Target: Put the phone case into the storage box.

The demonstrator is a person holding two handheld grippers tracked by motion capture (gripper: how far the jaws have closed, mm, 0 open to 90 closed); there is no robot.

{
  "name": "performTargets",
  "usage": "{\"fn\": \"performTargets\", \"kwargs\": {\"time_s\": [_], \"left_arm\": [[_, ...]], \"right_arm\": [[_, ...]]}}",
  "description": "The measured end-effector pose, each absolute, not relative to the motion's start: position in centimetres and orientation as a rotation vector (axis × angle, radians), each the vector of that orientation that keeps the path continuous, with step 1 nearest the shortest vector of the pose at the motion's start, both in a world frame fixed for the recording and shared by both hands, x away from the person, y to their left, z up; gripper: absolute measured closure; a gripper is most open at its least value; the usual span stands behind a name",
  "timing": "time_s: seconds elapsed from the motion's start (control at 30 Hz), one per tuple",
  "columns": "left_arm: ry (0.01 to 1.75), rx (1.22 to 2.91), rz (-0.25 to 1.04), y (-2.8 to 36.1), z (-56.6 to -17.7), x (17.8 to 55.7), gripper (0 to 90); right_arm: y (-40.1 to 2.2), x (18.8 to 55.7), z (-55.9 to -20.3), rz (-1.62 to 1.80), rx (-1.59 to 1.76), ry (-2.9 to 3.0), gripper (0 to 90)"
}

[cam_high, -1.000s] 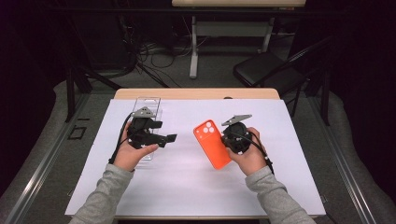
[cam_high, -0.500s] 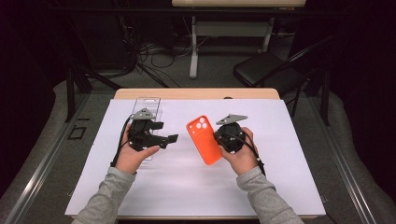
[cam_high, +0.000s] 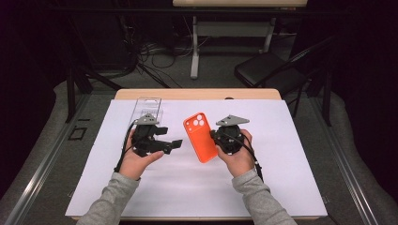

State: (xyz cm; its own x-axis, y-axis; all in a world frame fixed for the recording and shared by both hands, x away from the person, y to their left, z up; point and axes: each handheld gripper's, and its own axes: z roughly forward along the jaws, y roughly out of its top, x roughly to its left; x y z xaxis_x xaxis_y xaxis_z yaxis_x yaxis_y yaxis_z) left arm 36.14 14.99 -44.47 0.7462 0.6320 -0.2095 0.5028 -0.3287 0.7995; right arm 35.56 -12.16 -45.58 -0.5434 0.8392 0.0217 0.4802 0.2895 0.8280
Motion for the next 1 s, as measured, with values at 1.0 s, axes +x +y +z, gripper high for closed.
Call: {"fn": "performTargets", "kwargs": {"time_s": [1.0], "left_arm": [[0.865, 1.870, 0.012, 14.3, -45.8, 35.9, 28.3]], "right_arm": [[-11.7, 34.5, -47.0, 1.258, 1.160, 2.036, 89.0]]}}
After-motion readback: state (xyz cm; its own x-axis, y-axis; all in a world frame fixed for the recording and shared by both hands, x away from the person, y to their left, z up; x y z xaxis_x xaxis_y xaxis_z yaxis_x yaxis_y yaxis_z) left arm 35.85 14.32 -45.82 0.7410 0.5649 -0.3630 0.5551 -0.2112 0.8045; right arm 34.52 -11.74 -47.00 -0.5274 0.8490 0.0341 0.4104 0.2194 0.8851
